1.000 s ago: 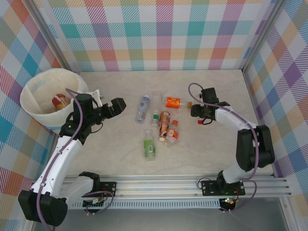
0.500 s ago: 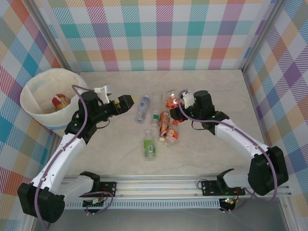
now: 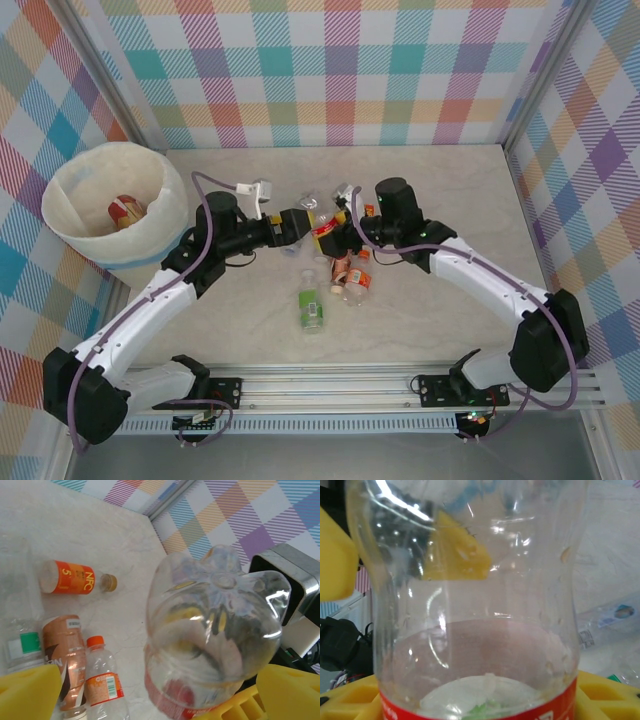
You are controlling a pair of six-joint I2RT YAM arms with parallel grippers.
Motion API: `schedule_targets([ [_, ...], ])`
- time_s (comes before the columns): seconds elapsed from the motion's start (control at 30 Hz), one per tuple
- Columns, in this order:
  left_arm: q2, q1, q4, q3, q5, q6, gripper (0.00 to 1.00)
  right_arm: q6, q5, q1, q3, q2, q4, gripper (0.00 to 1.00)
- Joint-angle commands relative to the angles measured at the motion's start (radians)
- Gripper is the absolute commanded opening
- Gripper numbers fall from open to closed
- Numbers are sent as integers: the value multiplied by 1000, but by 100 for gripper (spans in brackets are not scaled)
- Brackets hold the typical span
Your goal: Put the plastic bottles in the bin
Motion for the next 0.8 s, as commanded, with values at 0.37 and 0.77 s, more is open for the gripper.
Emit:
schedule_targets([
  [0.37, 4, -27, 162, -10, -45, 38, 65, -18, -166, 55, 55, 62, 79, 55],
  [0.77, -26, -29, 65, 0, -159, 95, 56, 7, -125, 55, 39, 53, 186, 76],
])
